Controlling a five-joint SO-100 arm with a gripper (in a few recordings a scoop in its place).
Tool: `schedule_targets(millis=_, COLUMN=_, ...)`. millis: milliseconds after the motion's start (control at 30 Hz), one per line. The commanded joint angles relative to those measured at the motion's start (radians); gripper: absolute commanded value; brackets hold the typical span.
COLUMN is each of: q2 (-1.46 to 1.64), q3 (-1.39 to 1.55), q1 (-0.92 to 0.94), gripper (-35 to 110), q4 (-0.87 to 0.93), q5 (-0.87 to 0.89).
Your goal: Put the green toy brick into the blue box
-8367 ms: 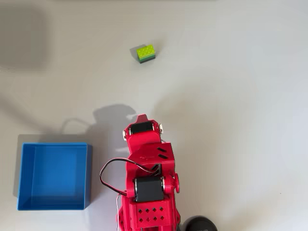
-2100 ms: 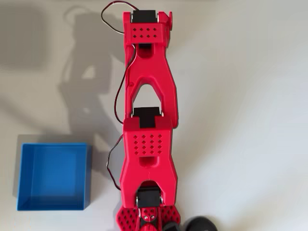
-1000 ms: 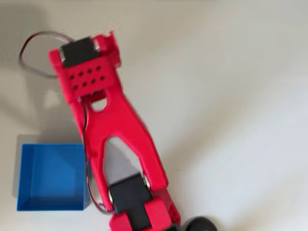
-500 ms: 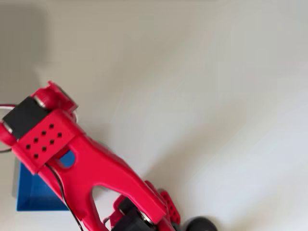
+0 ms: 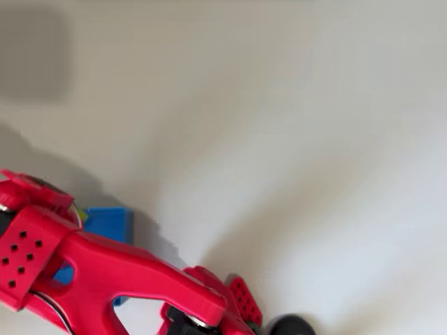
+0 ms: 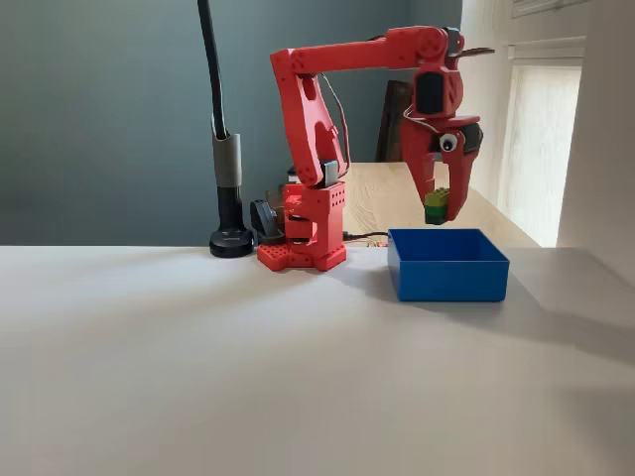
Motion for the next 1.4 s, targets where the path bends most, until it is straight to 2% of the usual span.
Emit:
schedule_targets(millis=0, q2=0.055, q3=-0.018, q1=-0.041, gripper=0, q4=0.037, q5=0.037)
schedule_targets(millis=267, q2=0.049, q3=0.006, q1=-0.078, gripper=0, q4=0.021, q5=0.040)
schedule_targets(millis=667, q2=0.026, q3=0.140, q1=-0.135, gripper=0, q4=-0.141, q5=-0.040)
schedule_targets(millis=1133, q2=-0.324, q3=-0.049, q1=-0.127, gripper=0, q4=-0.152, q5=-0.008)
schedule_targets(millis=1367, q2=-0.373, q3=-0.069, q1=-0.127, gripper=5, q4=-0.184, q5=-0.087)
